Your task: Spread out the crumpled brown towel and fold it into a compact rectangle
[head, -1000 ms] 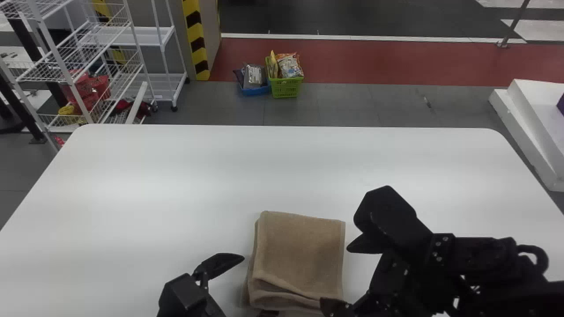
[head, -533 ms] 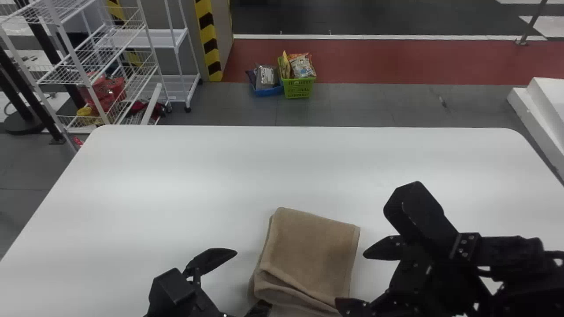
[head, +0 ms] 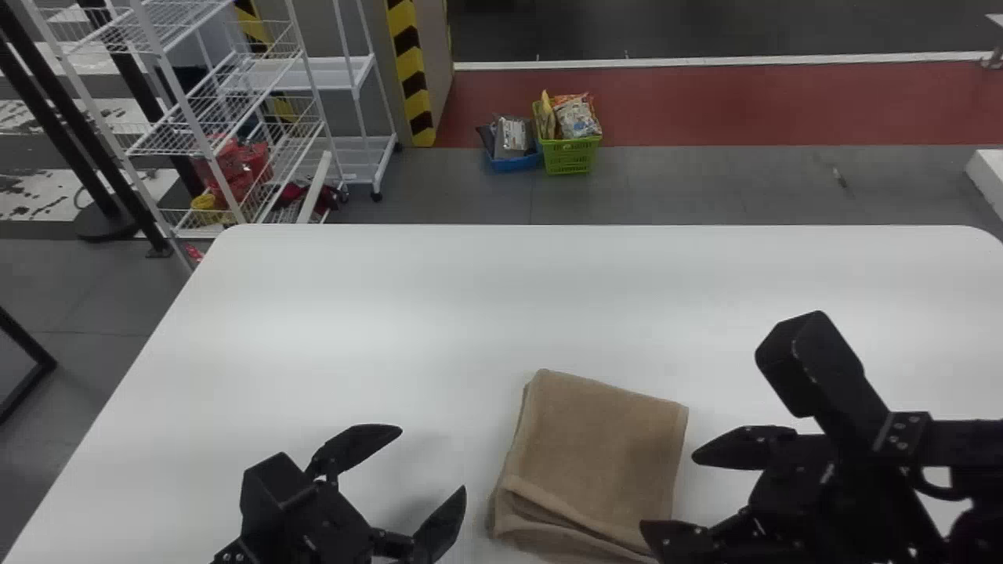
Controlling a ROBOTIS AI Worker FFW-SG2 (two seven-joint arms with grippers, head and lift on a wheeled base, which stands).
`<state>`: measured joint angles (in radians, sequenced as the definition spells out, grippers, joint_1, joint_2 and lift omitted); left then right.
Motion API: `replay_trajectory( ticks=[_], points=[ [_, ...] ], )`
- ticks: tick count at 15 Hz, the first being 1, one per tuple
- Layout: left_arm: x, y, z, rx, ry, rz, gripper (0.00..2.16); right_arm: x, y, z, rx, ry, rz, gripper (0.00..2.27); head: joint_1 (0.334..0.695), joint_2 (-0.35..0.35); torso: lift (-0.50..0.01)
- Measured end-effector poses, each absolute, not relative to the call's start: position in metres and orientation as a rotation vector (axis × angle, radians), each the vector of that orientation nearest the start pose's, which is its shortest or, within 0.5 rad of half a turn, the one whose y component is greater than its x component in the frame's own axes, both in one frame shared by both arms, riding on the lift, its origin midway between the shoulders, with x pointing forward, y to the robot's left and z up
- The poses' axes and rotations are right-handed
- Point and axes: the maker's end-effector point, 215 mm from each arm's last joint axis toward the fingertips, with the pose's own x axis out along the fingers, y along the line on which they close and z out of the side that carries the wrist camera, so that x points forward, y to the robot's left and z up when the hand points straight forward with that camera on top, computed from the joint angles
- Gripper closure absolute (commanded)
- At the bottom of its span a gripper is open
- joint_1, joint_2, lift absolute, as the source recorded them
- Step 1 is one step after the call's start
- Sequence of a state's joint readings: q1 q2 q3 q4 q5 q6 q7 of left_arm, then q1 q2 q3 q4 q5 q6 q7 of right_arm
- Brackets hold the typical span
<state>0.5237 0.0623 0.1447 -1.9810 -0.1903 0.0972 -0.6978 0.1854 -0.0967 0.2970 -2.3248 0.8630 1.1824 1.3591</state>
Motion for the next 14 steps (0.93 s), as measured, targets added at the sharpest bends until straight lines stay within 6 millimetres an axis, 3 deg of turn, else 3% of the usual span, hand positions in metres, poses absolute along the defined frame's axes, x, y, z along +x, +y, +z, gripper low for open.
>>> replay_trajectory(
  ticks=[1,3,6,9,14],
  points=[
    [0.390,0.200,-0.437,0.204,0.313,-0.560,0.10,0.359,-0.083,-0.387,-0.218,0.827,0.888,0.22,0.695,0.166,-0.127],
    [0.395,0.230,-0.433,0.172,0.310,-0.505,0.10,0.363,-0.083,-0.391,-0.170,0.844,0.883,0.51,0.695,0.217,-0.127],
    [0.397,0.249,-0.424,0.136,0.291,-0.469,0.11,0.371,-0.081,-0.393,-0.115,0.854,0.883,1.28,0.695,0.243,-0.127],
    [0.397,0.251,-0.421,0.120,0.284,-0.462,0.11,0.386,-0.081,-0.392,-0.088,0.831,0.844,1.49,0.695,0.247,-0.127],
    [0.394,0.250,-0.421,0.105,0.281,-0.470,0.12,0.421,-0.104,-0.415,-0.088,0.859,0.751,1.48,0.695,0.207,-0.127]
  ],
)
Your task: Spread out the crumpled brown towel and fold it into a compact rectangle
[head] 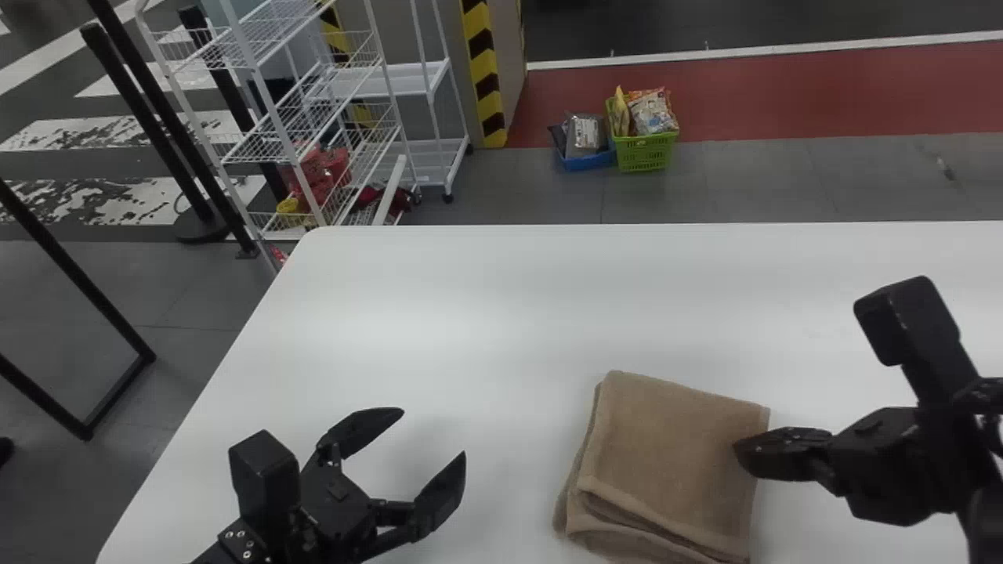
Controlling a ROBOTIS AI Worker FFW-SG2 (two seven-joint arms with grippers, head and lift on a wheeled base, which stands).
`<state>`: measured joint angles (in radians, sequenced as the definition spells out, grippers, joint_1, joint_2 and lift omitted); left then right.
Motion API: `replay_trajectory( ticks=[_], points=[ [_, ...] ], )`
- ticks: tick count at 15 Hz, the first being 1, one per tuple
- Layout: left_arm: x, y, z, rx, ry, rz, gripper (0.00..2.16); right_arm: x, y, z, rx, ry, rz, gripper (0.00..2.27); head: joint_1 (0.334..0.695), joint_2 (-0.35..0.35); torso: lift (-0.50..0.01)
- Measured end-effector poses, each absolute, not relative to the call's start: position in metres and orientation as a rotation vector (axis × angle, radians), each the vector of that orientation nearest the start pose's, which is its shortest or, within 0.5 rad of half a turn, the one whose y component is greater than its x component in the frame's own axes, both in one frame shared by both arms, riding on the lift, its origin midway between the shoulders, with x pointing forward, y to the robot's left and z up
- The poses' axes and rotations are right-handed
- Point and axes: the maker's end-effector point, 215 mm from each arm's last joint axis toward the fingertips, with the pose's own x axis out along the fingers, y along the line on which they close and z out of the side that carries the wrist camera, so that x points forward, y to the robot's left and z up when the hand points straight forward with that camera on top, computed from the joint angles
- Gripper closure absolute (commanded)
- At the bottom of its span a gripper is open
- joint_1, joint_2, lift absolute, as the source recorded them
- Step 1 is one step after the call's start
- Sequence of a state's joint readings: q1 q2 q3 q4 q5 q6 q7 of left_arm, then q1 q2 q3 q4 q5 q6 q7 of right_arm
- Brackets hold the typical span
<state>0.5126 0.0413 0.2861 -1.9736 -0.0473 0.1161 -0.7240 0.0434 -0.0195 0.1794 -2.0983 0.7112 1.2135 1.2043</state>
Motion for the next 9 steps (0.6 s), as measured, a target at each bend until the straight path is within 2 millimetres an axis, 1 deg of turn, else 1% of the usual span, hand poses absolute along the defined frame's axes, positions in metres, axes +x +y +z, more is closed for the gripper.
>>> replay_trajectory(
  ticks=[2,4,5,7,9],
  points=[
    [0.394,0.250,-0.421,0.103,0.281,-0.470,0.12,0.430,-0.112,-0.421,-0.076,0.859,0.733,1.48,0.695,0.188,-0.127],
    [0.394,0.250,-0.422,0.102,0.282,-0.470,0.12,0.431,-0.115,-0.426,-0.056,0.867,0.733,1.48,0.695,0.183,-0.127],
    [0.394,0.249,-0.422,0.101,0.282,-0.470,0.12,0.428,-0.113,-0.428,-0.043,0.873,0.745,1.48,0.695,0.184,-0.127],
    [0.394,0.249,-0.422,0.102,0.283,-0.471,0.12,0.413,-0.101,-0.432,-0.012,0.887,0.783,1.48,0.695,0.205,-0.127],
    [0.394,0.249,-0.423,0.102,0.285,-0.470,0.12,0.404,-0.092,-0.435,-0.007,0.904,0.796,1.48,0.695,0.219,-0.127]
  ],
)
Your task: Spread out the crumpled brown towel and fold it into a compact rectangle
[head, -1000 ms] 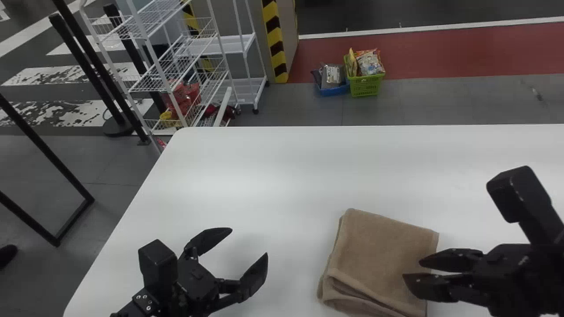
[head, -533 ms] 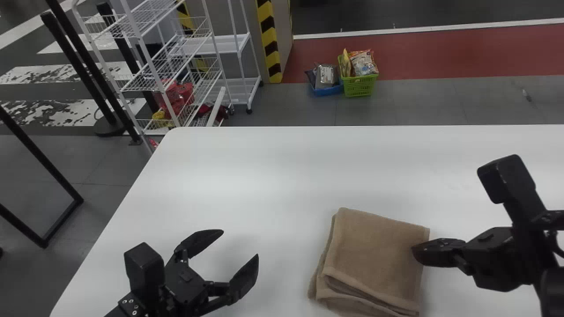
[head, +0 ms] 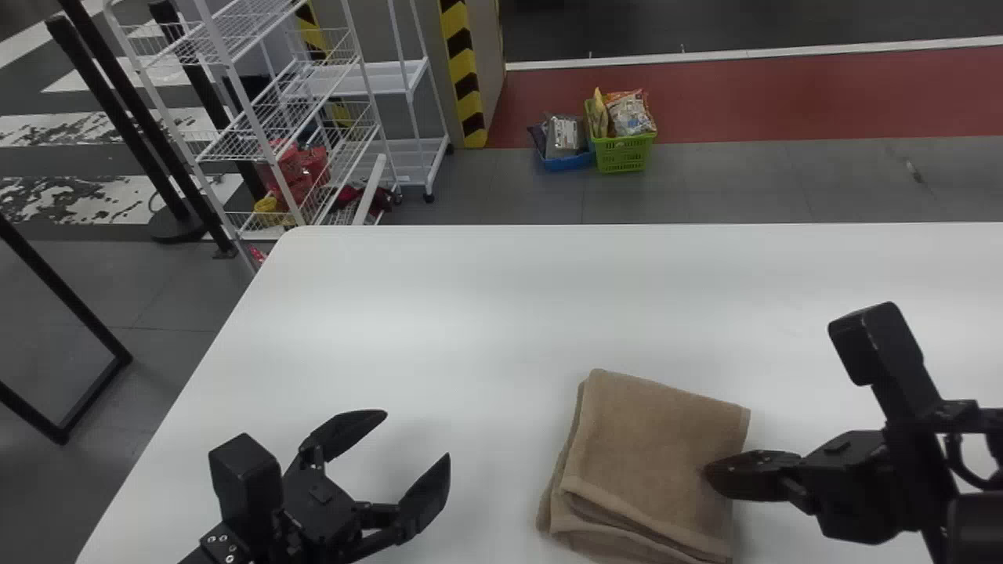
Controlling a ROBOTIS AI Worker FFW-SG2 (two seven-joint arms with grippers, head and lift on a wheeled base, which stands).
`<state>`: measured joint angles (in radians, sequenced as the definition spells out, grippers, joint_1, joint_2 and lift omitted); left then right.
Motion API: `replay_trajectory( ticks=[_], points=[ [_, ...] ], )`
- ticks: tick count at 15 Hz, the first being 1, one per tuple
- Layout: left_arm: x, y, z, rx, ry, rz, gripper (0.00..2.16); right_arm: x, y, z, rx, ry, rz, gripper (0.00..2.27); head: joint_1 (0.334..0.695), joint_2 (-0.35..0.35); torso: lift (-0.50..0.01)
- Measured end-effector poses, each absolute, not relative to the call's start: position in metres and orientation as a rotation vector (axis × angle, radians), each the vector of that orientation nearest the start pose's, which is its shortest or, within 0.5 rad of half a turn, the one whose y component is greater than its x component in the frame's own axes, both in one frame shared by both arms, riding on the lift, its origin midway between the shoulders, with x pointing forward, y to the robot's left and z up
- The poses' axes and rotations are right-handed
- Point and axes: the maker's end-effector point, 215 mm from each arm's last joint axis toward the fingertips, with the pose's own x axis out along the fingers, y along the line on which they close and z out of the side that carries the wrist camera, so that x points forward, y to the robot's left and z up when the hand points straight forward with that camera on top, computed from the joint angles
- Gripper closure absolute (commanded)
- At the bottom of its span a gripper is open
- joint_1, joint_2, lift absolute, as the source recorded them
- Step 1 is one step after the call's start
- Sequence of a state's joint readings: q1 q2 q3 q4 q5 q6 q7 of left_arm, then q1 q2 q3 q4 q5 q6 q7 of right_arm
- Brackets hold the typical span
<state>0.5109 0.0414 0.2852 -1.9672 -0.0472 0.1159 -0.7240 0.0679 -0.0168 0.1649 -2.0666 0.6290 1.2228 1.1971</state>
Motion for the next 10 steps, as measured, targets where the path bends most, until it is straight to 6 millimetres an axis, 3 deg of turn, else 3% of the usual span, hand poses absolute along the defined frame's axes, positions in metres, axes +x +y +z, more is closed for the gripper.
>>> replay_trajectory(
  ticks=[6,8,10],
  points=[
    [0.394,0.249,-0.426,0.099,0.290,-0.471,0.12,0.401,-0.094,-0.463,-0.030,0.957,0.793,1.48,0.695,0.222,-0.127],
    [0.394,0.249,-0.425,0.100,0.288,-0.472,0.12,0.403,-0.093,-0.448,0.003,0.916,0.805,1.48,0.695,0.220,-0.127],
    [0.395,0.248,-0.423,0.101,0.284,-0.474,0.12,0.410,-0.089,-0.410,0.042,0.825,0.820,1.48,0.695,0.221,-0.127]
  ],
)
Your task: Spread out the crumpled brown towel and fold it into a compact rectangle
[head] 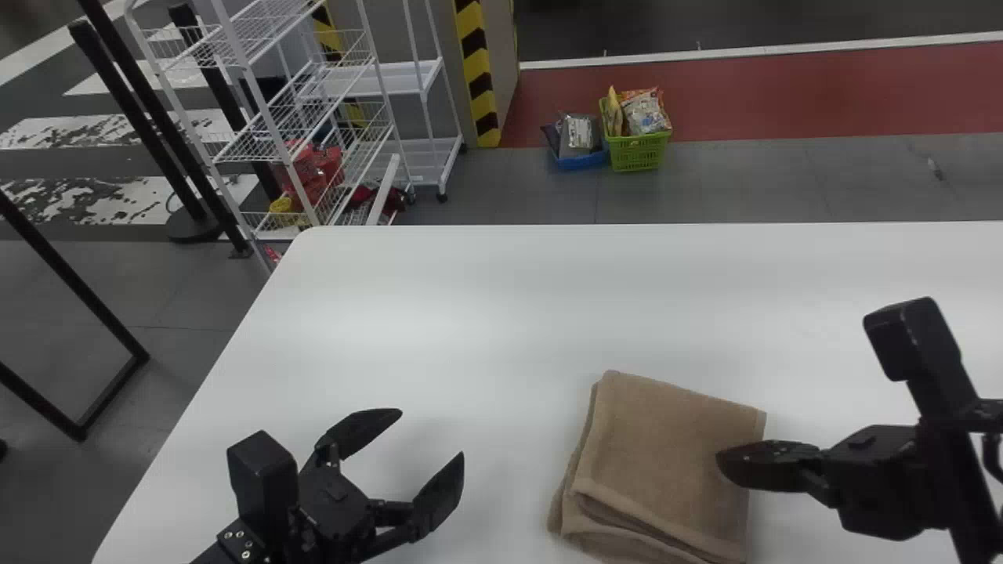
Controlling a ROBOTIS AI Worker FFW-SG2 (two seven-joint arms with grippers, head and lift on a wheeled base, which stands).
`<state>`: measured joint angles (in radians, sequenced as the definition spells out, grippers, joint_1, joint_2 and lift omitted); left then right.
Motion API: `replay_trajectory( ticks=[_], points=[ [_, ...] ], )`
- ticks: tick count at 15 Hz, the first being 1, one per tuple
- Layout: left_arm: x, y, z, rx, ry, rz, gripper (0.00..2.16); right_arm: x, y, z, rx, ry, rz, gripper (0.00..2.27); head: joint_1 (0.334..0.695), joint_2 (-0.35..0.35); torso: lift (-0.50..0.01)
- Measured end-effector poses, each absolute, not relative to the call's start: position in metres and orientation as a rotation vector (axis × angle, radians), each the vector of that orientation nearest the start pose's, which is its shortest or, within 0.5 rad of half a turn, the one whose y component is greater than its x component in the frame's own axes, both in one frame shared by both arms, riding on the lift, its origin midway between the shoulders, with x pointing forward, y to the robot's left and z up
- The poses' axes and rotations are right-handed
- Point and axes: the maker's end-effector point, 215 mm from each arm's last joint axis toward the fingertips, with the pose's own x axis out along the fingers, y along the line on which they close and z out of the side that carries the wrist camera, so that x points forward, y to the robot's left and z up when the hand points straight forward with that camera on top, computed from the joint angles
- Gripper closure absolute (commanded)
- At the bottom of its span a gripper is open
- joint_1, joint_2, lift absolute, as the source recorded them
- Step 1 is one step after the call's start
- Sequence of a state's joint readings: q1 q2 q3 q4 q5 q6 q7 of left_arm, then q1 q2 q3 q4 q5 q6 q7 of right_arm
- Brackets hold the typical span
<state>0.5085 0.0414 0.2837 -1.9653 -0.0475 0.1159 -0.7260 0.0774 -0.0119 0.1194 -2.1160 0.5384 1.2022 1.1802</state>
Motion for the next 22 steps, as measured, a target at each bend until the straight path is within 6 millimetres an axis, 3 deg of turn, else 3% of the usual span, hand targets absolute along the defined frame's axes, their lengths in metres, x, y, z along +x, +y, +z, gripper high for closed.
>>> replay_trajectory(
  ticks=[2,8,12,14,15,16,18,19,22],
  points=[
    [0.394,0.247,-0.423,0.101,0.284,-0.479,0.12,0.421,-0.093,-0.398,0.043,0.788,0.795,1.48,0.695,0.217,-0.127],
    [0.394,0.246,-0.424,0.104,0.287,-0.480,0.12,0.453,-0.112,-0.424,0.019,0.789,0.734,1.48,0.695,0.178,-0.127],
    [0.394,0.246,-0.425,0.105,0.288,-0.481,0.12,0.456,-0.118,-0.436,0.024,0.809,0.722,1.48,0.695,0.169,-0.127],
    [0.394,0.245,-0.425,0.105,0.288,-0.482,0.12,0.454,-0.116,-0.427,0.050,0.783,0.734,1.48,0.695,0.170,-0.127],
    [0.394,0.246,-0.425,0.105,0.288,-0.481,0.12,0.454,-0.117,-0.410,0.072,0.737,0.740,1.41,0.695,0.171,-0.127],
    [0.394,0.246,-0.425,0.104,0.287,-0.479,0.11,0.456,-0.120,-0.390,0.090,0.685,0.739,1.11,0.695,0.168,-0.127],
    [0.396,0.248,-0.421,0.102,0.275,-0.470,0.11,0.468,-0.138,-0.360,0.074,0.590,0.662,0.17,0.695,0.149,-0.127],
    [0.397,0.248,-0.416,0.097,0.260,-0.465,0.10,0.473,-0.145,-0.356,0.048,0.553,0.625,0.07,0.695,0.138,-0.127],
    [0.404,0.259,-0.392,0.049,0.194,-0.416,0.10,0.490,-0.158,-0.331,-0.053,0.326,0.515,0.06,0.695,0.126,-0.127]
  ],
)
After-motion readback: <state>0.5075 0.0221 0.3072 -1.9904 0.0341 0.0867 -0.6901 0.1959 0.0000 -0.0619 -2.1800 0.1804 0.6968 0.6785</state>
